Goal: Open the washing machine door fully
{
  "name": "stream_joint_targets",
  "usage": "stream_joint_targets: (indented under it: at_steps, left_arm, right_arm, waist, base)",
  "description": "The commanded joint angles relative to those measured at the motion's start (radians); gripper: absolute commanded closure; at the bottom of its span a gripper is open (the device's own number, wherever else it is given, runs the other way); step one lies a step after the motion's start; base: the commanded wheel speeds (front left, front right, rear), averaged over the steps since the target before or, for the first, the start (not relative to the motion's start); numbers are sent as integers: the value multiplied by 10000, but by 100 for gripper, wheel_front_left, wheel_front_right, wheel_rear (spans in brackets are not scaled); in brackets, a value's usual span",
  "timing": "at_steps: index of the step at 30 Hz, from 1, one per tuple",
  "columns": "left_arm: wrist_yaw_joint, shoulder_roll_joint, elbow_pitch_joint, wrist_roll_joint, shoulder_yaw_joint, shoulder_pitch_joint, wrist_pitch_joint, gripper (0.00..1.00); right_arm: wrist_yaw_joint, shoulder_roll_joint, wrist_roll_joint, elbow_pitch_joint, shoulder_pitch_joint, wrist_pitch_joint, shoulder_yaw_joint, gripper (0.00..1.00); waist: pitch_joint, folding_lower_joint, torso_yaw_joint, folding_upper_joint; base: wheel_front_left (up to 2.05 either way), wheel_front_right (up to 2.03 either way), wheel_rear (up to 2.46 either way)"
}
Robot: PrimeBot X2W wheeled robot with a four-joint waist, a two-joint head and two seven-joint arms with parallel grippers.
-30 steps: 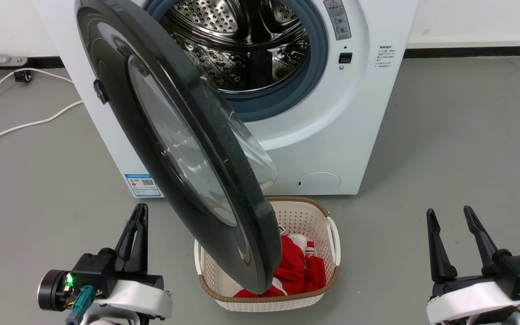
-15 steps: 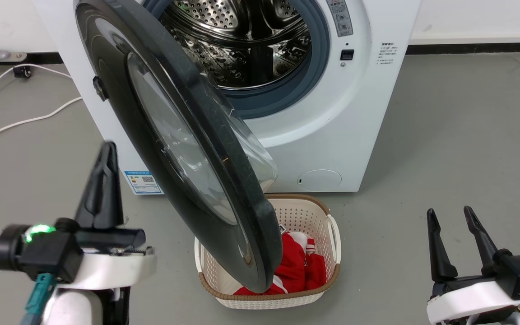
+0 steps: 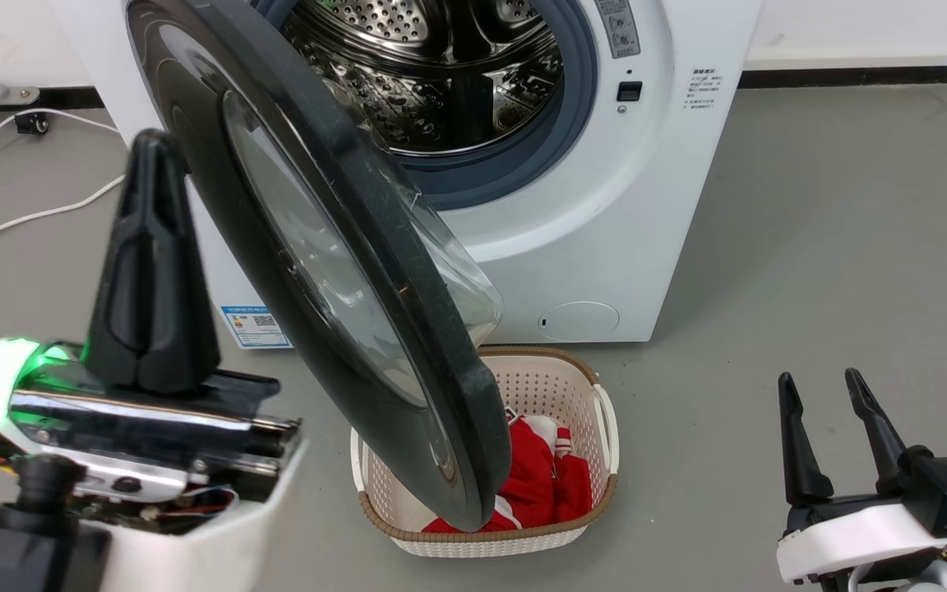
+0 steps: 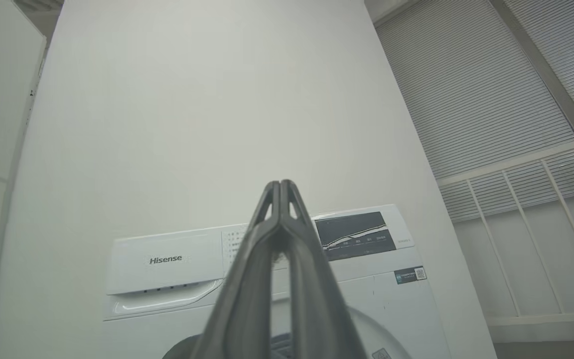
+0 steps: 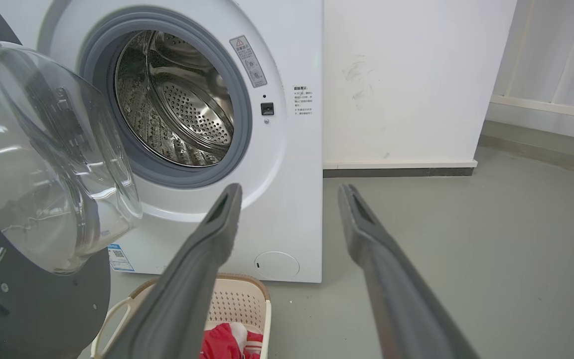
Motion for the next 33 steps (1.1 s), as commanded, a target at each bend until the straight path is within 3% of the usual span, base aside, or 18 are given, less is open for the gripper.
stream_joint_targets:
  at_steps: [1, 6, 13, 20, 27, 33]
  left_arm:
    - [-34, 86, -124, 37, -311, -120, -14, 100]
    - [-62, 242, 239, -251, -1627, 189, -11, 100]
    - [-83, 783, 1774, -869, -3796, 704, 5, 100]
    - [-78, 1234, 3270, -1514, -5417, 1054, 694, 100]
    - [-11, 1205, 4577, -1899, -5869, 1367, 1362, 100]
    - [320, 915, 5787, -1951, -5600, 952, 950, 100]
  right_arm:
    - [-7, 38, 72, 38, -115, -53, 23, 0]
    - [-7, 38, 126, 136, -196, -65, 66, 0]
    - [-7, 37, 174, 238, -162, -87, 33, 0]
    - [-7, 35, 212, 341, -124, -95, 87, 0]
    - [-7, 36, 280, 429, -162, -100, 134, 0]
    - [-7, 36, 389, 489, -236, -89, 191, 0]
  waist:
    - [8, 0, -12, 0]
    - [1, 0, -73, 0]
    - [-12, 0, -92, 0]
    - [-20, 0, -58, 0]
    - [7, 0, -54, 0]
    - [130, 0, -58, 0]
  base:
    - [0, 0, 0]
    - [0, 0, 0]
    - [0, 0, 0]
    - [0, 0, 0]
    - [0, 0, 0]
    - [0, 0, 0]
